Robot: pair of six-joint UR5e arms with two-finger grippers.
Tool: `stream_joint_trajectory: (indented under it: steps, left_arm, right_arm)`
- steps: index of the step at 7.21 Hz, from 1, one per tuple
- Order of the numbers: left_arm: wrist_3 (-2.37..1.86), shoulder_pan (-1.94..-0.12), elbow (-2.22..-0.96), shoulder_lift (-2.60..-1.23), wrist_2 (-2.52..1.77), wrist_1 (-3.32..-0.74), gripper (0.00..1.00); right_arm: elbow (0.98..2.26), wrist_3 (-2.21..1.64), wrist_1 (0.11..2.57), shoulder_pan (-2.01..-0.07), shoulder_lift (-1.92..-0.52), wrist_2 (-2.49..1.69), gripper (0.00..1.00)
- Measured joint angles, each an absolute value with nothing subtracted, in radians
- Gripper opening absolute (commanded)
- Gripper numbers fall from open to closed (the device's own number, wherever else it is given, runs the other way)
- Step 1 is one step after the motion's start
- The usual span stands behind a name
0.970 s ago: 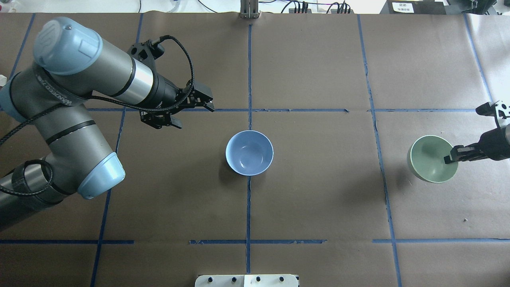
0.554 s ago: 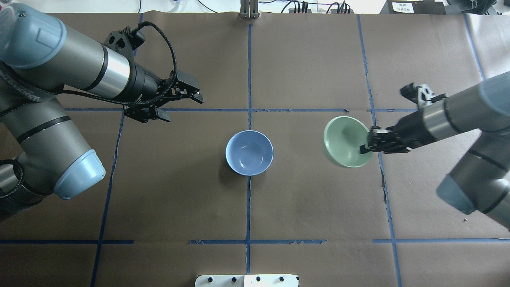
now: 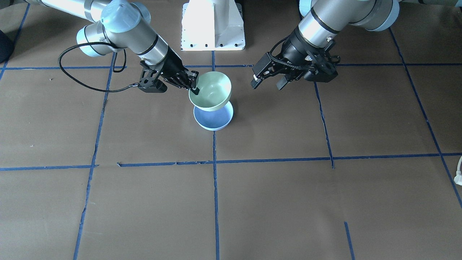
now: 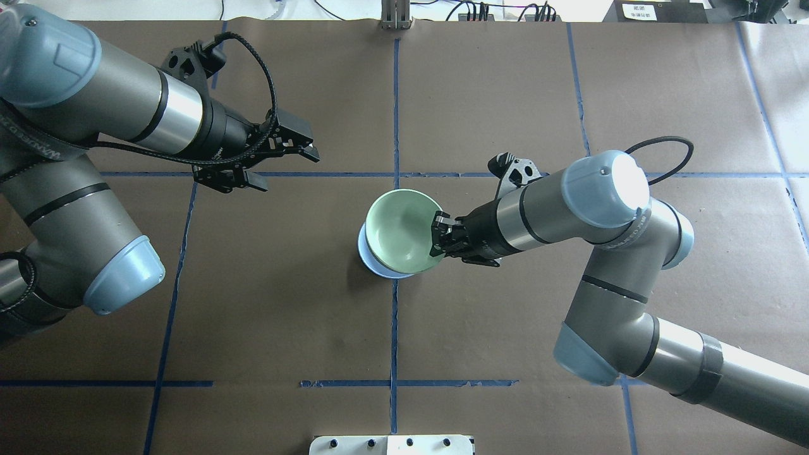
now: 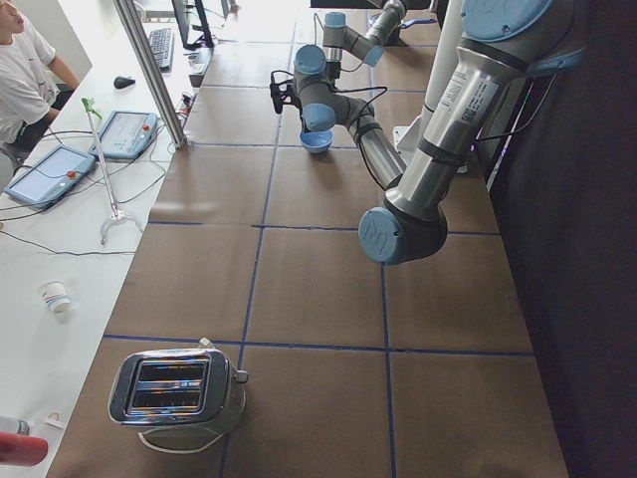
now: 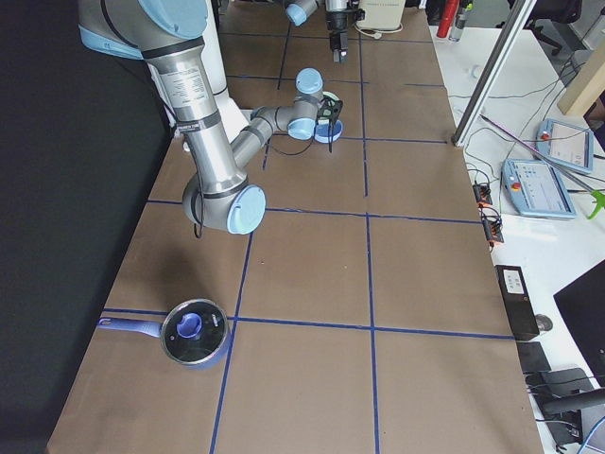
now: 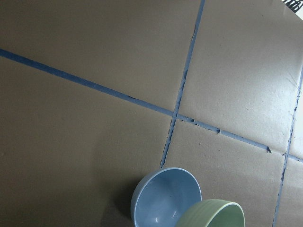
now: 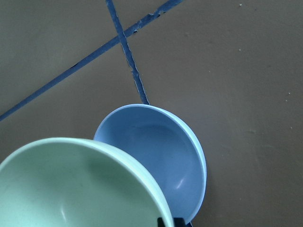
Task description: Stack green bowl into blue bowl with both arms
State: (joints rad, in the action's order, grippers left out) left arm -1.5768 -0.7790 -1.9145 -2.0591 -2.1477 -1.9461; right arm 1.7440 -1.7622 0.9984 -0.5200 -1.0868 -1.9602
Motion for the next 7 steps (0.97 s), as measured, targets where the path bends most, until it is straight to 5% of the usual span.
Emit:
stream_joint_trajectory:
  steps: [2, 3, 4, 7]
  left_arm:
    - [-1.581, -0.778, -1.915, -2.059, -2.148, -1.947, 1.00]
    - [-1.581, -0.778, -1.915, -2.059, -2.148, -1.947, 1.00]
    - [-1.581, -0.777, -1.914, -2.059, -2.147, -1.947, 1.00]
    - [-1.580, -0.775, -1.909, -2.057, -2.145, -1.947, 1.00]
  right_arm:
    - [1.689, -1.771, 1.010, -0.514, -1.048, -1.925, 0.00]
    - [1.674, -1.773, 1.012, -0.512, -1.042, -1.919, 0.61]
    - [1.659, -1.771, 1.013, -0.507, -1.043, -1.918, 1.00]
    - [1.665, -1.771, 1.043, -0.518, -1.039, -1.928, 1.00]
